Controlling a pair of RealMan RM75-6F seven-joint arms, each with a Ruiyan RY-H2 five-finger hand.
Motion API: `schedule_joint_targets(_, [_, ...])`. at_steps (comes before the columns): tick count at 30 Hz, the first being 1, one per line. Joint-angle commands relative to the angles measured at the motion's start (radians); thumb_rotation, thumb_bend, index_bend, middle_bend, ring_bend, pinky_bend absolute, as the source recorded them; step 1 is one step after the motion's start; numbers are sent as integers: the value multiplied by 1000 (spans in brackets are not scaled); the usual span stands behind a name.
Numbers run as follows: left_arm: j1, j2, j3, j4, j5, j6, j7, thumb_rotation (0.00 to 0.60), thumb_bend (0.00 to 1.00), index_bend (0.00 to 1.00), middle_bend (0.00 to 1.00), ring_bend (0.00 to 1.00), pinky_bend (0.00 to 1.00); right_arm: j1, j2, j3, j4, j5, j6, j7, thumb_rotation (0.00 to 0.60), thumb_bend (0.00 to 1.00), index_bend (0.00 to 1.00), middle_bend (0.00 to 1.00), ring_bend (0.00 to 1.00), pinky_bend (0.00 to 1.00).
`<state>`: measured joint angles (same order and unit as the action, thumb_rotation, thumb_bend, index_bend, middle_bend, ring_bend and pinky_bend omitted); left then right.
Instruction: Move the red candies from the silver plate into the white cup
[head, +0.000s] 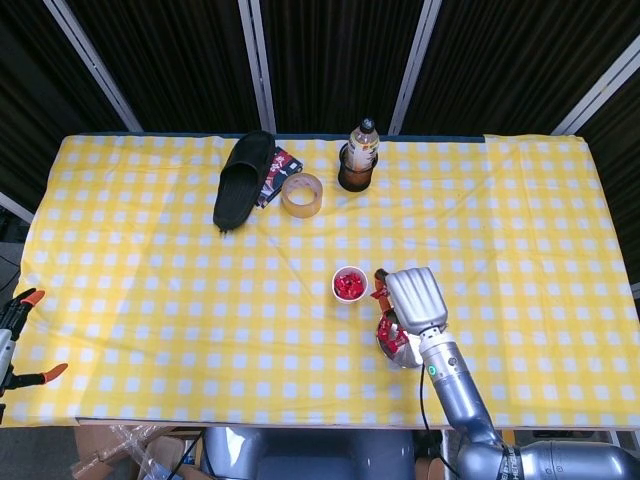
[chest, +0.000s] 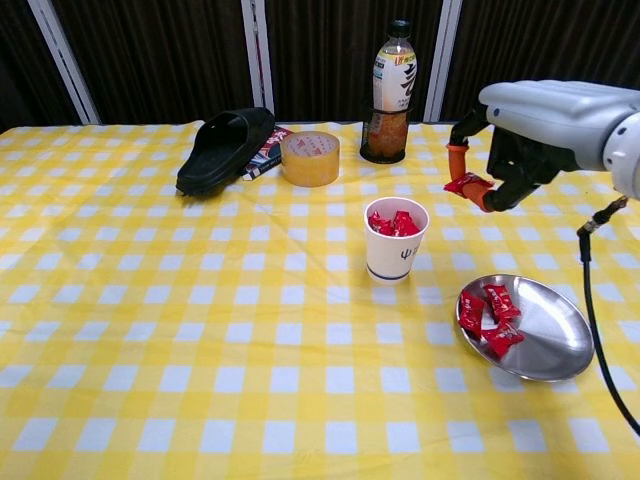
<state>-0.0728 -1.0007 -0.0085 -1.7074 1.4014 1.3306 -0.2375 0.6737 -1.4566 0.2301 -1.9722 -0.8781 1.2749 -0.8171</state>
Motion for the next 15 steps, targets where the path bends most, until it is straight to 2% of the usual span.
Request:
schedule_joint_targets(1, [-1, 1, 0, 0, -1, -3, -3, 600, 38, 0, 0, 0, 0, 34, -29, 21, 26, 34, -20, -16, 600, 524, 527, 990, 1000, 983])
schedule_joint_targets(9, [-5, 9, 2, 0, -2, -16, -22, 600, 38, 0, 0, 0, 0, 101, -111, 46, 147, 113, -62, -13, 600, 525, 527, 990, 1000, 983])
schedule_joint_targets(15, [-7, 12, 4, 1, -1, -23, -32, 600, 38, 0, 0, 0, 0, 123, -136, 44, 200, 125, -77, 7, 600, 524, 526, 990, 1000, 983])
